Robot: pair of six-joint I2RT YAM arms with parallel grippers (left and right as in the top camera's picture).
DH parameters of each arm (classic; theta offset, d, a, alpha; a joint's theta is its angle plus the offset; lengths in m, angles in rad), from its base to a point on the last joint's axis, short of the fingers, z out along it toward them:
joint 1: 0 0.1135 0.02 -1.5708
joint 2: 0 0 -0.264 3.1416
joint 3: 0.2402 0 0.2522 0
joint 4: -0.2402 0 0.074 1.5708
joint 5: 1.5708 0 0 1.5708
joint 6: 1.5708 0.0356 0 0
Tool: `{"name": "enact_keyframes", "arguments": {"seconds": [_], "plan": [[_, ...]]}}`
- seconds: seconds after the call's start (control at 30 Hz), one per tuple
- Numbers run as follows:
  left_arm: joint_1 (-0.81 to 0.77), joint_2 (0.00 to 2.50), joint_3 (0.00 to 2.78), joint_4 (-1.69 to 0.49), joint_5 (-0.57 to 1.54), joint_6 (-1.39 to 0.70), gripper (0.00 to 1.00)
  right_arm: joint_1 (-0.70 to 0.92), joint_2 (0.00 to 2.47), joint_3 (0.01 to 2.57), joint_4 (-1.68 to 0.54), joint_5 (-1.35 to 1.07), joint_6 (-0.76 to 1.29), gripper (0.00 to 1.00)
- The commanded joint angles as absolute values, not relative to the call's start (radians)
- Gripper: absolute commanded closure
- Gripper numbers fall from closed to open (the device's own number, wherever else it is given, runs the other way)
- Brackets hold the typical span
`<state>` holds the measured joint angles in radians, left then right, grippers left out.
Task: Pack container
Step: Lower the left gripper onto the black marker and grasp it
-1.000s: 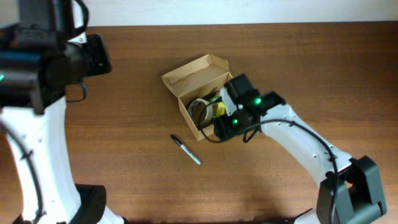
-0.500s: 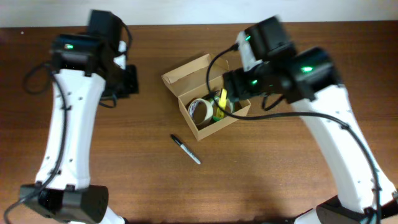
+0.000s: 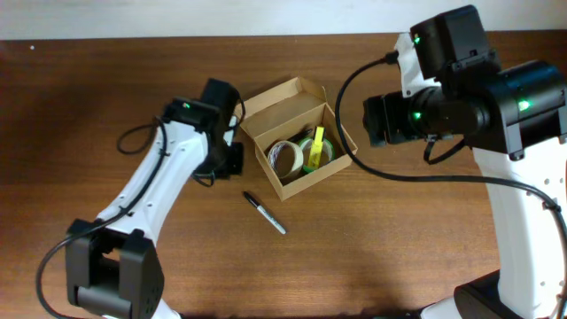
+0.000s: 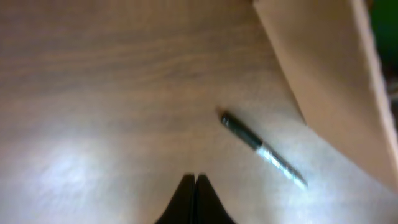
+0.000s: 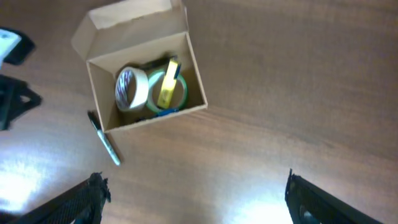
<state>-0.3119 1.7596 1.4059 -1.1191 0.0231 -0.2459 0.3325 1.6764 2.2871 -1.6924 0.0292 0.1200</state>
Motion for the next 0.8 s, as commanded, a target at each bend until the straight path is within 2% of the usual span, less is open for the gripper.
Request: {"name": "enact_keyframes", "arguments": {"seconds": [0.0,0.2,0.33,0.77], "plan": [[-0.316,1.751,1.355,-1.042,0.046,-0.23,0.98,0.328,1.671,2.299,-1.699,0.027,0.113,0.08],[-0.316,1.756,1.309,-0.848,0.04,-0.231,0.98,0.328,1.666,2.299,-1.699,0.016,0.112,0.07],[-0.316,1.793,1.309,-0.752,0.02,-0.231,0.98,0.328,1.666,2.299,-1.699,0.016,0.112,0.03],[-0.316,1.996,1.31,-0.625,0.065,-0.231,0.98,0.328,1.667,2.299,-1.699,0.016,0.112,0.0]]}}
